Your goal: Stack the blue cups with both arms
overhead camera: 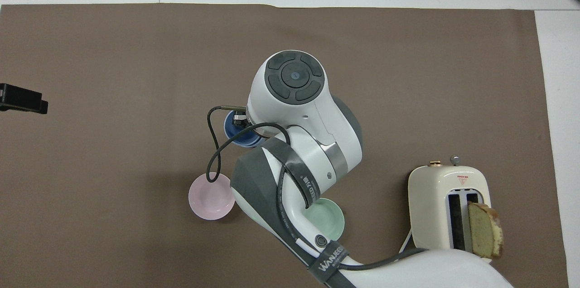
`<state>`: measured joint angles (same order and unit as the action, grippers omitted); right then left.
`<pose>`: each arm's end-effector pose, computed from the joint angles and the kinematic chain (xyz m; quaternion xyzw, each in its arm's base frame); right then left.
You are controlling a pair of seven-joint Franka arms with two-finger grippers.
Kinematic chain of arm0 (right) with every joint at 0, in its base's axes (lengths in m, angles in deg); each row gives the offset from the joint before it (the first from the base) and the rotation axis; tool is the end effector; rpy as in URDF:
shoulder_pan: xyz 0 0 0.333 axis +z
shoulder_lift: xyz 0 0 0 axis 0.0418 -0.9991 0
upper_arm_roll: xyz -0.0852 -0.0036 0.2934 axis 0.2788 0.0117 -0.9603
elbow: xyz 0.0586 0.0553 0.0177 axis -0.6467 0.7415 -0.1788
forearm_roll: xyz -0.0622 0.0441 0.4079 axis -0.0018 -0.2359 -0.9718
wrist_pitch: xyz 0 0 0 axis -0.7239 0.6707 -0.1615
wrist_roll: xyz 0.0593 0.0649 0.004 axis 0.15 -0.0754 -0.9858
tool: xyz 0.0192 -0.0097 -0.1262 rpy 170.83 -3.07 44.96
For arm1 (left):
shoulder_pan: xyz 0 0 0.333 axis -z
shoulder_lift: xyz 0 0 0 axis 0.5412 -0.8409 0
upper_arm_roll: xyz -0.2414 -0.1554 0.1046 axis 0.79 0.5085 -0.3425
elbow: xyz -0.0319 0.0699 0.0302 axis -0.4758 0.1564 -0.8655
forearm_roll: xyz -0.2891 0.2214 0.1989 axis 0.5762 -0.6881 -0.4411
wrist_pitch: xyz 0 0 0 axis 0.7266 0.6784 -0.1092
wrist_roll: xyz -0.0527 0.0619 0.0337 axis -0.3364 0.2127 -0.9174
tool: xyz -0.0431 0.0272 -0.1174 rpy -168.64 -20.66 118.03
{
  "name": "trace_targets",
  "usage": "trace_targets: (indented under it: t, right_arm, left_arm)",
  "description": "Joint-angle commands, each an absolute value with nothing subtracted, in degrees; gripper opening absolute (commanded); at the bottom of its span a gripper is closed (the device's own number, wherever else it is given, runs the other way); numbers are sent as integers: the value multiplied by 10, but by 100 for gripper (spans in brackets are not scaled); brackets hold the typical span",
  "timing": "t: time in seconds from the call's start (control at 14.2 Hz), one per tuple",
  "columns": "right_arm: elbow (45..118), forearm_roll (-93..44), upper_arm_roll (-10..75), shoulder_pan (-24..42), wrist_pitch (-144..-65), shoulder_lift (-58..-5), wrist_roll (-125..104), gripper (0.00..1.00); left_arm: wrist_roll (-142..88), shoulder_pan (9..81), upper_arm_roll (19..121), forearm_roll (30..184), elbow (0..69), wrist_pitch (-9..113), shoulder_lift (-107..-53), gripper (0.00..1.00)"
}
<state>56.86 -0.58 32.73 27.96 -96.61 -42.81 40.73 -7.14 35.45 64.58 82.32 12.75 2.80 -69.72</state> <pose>0.5754 0.4359 0.4255 -0.9929 0.0763 0.0243 0.0883 0.5753 -0.0030 0.6123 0.9991 -0.0411 0.0130 0.0054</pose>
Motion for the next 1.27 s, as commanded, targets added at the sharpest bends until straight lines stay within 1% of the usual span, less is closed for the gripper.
trace_targets:
  t: [0.0, 0.14, 0.21, 0.49, 0.63, 0.99, 1.2]
  right_arm:
    - [584, -14, 325, 275, -980, -423, 402, 0]
    - [586, -14, 325, 276, -978, -423, 402, 0]
    - [588, -13, 325, 276, -977, -423, 404, 99]
    - [587, 6, 327, 274, -951, -420, 405, 100]
    - [586, 17, 330, 253, -930, -407, 399, 100]
    - [581, 25, 332, 153, -837, -336, 237, 100]
    - [577, 52, 331, 75, -792, -297, 145, 100]
  left_arm:
    - [-68, 347, 652, 817, 121, 17, -696, 100]
    - [-68, 347, 652, 817, 121, 17, -696, 100]
    - [-68, 347, 652, 817, 121, 17, -696, 100]
    - [-68, 347, 652, 817, 121, 17, -696, 100]
    - [-68, 347, 652, 817, 121, 17, -696, 100]
    - [-68, 347, 652, 817, 121, 17, -696, 100]
    - [-68, 347, 652, 817, 121, 17, -696, 100]
